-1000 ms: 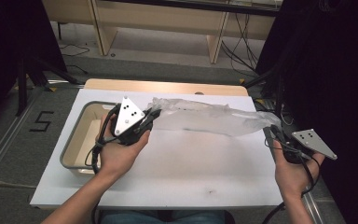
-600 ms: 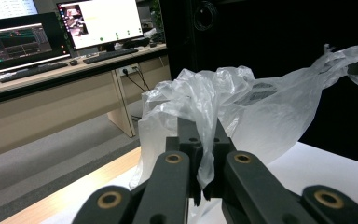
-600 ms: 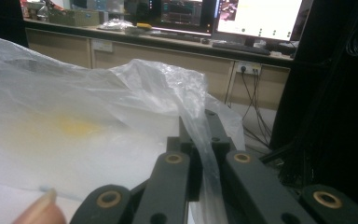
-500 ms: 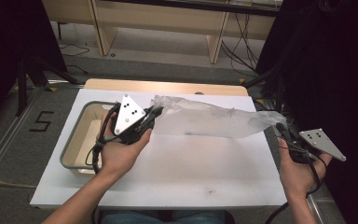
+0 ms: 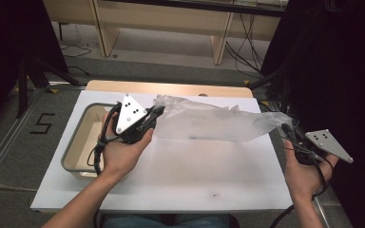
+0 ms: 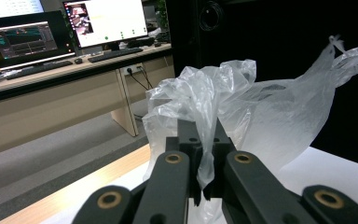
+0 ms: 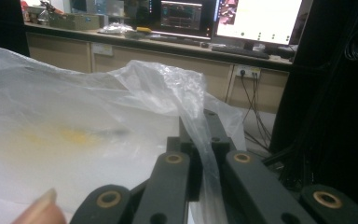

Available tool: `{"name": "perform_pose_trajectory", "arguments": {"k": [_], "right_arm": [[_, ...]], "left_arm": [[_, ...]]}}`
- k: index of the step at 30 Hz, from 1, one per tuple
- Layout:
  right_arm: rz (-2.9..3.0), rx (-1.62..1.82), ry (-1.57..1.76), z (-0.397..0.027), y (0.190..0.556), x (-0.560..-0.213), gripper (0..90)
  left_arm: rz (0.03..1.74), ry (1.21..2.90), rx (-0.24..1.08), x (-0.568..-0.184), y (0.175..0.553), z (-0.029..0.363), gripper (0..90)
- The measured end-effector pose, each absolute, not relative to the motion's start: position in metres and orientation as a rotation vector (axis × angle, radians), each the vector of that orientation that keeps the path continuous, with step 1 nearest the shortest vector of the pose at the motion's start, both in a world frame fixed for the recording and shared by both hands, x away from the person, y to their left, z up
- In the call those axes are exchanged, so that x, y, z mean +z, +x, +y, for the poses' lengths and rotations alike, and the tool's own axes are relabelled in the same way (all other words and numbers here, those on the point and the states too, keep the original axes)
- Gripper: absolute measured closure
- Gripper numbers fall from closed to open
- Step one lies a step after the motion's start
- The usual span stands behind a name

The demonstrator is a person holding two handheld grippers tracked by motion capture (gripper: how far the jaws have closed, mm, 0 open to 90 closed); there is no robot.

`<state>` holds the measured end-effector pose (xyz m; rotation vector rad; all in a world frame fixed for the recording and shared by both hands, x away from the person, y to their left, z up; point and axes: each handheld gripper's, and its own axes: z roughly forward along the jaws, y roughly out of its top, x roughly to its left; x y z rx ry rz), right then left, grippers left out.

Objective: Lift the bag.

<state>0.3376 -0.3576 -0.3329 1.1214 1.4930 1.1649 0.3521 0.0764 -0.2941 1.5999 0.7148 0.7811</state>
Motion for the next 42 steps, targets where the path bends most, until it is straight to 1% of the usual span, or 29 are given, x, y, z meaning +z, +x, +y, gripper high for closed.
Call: {"name": "perform_pose_trajectory", "arguments": {"k": [11, 19, 42], "right_arm": [[1.494, 1.166, 1.121, -0.355, 0.345, -0.333, 90.0], [1.496, 1.171, 1.125, -0.349, 0.355, -0.333, 90.0], [1.510, 1.178, 1.158, -0.326, 0.404, -0.341, 90.0]], "left_arm": [[0.727, 1.593, 0.807, -0.299, 0.366, 0.078, 88.5], [0.767, 1.600, 0.802, -0.306, 0.380, 0.079, 88.5], [0.892, 1.624, 0.821, -0.319, 0.433, 0.084, 88.4]]}}
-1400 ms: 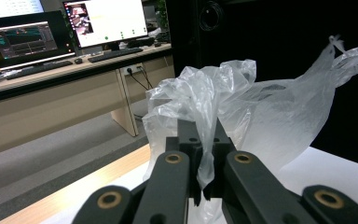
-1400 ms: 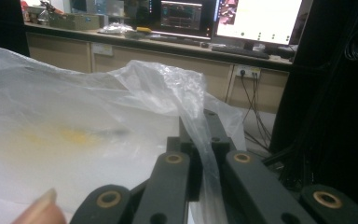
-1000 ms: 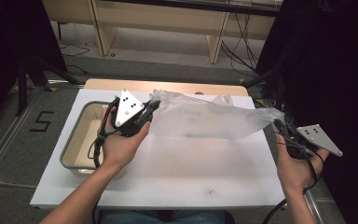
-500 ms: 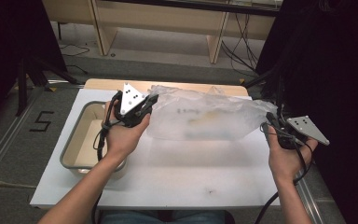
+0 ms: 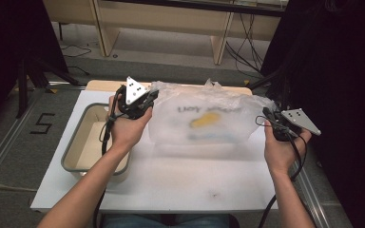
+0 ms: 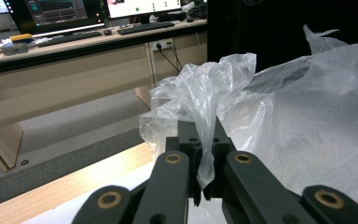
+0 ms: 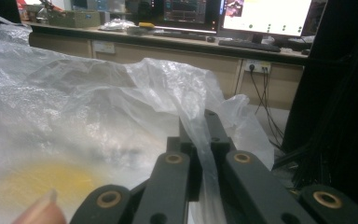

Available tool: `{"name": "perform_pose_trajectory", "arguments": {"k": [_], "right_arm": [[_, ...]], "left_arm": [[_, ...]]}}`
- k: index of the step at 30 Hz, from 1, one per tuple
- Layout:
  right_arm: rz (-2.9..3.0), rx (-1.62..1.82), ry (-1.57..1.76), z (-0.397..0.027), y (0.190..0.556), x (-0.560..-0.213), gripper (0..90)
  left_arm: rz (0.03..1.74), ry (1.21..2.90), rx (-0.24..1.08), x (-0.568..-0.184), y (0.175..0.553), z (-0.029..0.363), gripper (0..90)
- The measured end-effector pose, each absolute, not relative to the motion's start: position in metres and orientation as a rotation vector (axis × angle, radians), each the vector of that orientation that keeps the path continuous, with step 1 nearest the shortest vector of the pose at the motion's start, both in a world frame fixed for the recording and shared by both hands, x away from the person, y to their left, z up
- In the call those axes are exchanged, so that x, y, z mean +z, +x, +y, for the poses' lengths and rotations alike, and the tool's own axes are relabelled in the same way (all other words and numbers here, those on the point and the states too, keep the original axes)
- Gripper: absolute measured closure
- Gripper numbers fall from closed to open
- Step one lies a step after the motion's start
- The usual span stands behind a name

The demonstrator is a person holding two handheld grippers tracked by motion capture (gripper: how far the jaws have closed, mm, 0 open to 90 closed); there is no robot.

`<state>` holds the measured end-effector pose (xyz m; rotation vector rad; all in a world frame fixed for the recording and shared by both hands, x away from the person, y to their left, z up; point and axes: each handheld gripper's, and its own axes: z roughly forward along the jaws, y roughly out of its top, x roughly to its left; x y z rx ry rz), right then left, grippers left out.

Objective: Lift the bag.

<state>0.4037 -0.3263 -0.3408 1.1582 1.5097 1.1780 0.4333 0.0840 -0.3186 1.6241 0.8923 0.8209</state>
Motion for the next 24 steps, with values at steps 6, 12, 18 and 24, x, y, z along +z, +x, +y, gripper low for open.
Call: {"name": "perform_pose_trajectory", "arguments": {"k": [6, 12, 18, 24], "right_arm": [[1.508, 1.169, 1.177, -0.326, 0.416, -0.343, 90.0], [1.515, 1.161, 1.193, -0.326, 0.425, -0.345, 90.0], [1.524, 1.151, 1.214, -0.324, 0.436, -0.350, 90.0], [1.535, 1.145, 1.224, -0.322, 0.443, -0.353, 90.0]], "left_arm": [[0.922, 1.630, 0.821, -0.322, 0.444, 0.085, 88.4], [0.946, 1.642, 0.820, -0.327, 0.454, 0.086, 88.3], [0.971, 1.656, 0.815, -0.331, 0.463, 0.086, 88.3], [0.992, 1.660, 0.808, -0.335, 0.470, 0.086, 88.2]]}}
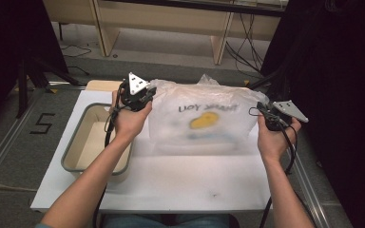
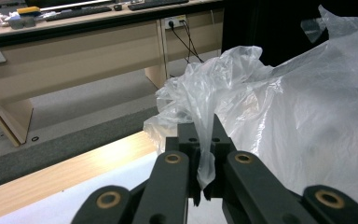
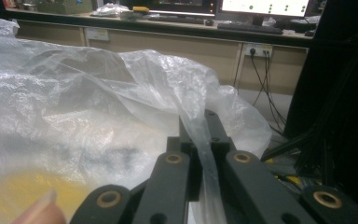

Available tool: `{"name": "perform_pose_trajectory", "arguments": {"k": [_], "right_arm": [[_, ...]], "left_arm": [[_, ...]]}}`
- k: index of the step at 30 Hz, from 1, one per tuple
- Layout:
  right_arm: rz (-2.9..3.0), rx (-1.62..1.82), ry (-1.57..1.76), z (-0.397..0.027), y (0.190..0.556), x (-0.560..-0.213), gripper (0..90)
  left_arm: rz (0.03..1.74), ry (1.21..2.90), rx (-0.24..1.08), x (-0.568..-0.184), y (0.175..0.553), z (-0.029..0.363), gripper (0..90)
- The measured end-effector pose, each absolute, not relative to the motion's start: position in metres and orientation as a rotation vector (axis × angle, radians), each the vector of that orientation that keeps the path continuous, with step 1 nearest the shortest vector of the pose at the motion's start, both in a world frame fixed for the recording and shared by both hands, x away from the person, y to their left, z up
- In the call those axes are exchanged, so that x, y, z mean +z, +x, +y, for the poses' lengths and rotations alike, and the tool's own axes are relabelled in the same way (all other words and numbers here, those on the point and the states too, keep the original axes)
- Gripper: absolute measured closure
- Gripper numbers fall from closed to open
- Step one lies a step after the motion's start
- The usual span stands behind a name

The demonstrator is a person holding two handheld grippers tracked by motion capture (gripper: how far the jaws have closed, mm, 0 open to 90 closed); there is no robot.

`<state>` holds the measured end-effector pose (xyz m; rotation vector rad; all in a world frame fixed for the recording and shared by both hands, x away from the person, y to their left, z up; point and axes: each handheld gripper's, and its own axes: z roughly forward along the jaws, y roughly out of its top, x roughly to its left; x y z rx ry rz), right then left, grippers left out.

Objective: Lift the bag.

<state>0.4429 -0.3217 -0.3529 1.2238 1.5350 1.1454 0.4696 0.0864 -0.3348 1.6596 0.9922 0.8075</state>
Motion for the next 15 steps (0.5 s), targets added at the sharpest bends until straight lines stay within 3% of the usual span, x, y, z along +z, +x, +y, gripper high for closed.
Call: {"name": "perform_pose_trajectory", "arguments": {"k": [15], "right_arm": [[1.562, 1.121, 1.253, -0.3188, 0.4525, -0.3596, 89.9]], "left_arm": [[1.011, 1.662, 0.800, -0.3393, 0.4766, 0.0834, 87.7]]}}
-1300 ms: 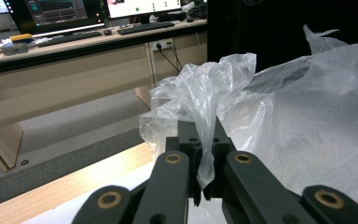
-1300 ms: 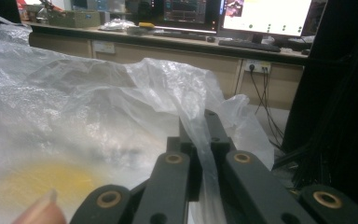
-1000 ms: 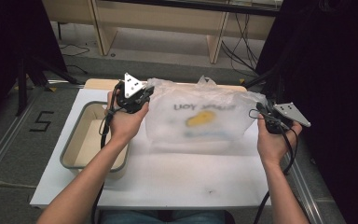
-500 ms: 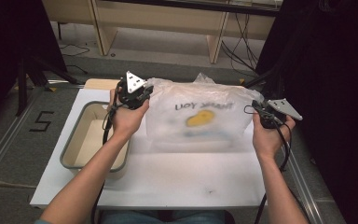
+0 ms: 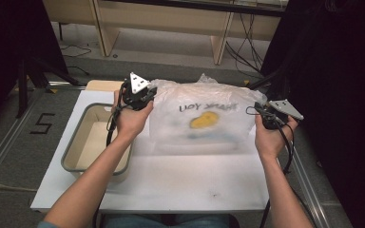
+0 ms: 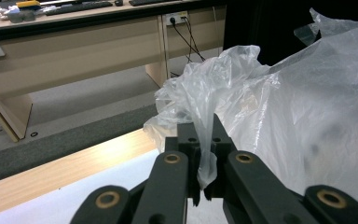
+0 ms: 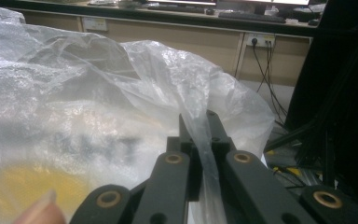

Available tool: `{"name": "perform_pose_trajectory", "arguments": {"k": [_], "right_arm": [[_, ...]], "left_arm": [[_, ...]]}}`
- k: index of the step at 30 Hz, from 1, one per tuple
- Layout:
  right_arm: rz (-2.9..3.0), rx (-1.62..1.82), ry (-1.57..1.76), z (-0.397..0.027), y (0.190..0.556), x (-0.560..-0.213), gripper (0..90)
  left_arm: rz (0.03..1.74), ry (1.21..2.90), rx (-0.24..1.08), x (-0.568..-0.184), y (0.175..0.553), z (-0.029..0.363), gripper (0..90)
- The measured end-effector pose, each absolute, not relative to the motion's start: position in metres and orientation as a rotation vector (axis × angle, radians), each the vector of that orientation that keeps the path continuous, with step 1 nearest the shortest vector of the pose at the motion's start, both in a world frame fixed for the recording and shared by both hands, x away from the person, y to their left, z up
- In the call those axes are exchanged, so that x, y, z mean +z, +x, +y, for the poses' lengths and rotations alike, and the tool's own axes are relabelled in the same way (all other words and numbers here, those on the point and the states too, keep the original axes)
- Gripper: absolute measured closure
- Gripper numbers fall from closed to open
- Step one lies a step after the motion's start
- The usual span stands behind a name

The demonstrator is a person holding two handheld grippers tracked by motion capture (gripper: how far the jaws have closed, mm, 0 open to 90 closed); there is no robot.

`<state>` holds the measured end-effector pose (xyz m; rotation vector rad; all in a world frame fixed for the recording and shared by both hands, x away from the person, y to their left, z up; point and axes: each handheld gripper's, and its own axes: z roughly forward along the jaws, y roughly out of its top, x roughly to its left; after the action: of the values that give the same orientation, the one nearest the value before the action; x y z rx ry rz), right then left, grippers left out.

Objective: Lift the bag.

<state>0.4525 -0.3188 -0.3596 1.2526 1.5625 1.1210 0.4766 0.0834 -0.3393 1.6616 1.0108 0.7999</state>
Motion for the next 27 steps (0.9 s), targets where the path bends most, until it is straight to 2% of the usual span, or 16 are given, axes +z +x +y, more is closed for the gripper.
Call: {"name": "perform_pose_trajectory", "arguments": {"k": [11, 18, 23, 27], "right_arm": [[1.587, 1.107, 1.264, -0.317, 0.457, -0.363, 89.9], [1.609, 1.090, 1.280, -0.315, 0.462, -0.367, 89.8], [1.616, 1.091, 1.291, -0.315, 0.464, -0.369, 89.7], [1.618, 1.090, 1.297, -0.317, 0.465, -0.369, 88.8]], "left_arm": [[1.035, 1.670, 0.795, -0.345, 0.485, 0.081, 86.6], [1.040, 1.690, 0.793, -0.350, 0.490, 0.076, 82.7], [1.046, 1.682, 0.792, -0.351, 0.491, 0.075, 73.5], [1.067, 1.673, 0.772, -0.350, 0.490, 0.076, 60.6]]}}
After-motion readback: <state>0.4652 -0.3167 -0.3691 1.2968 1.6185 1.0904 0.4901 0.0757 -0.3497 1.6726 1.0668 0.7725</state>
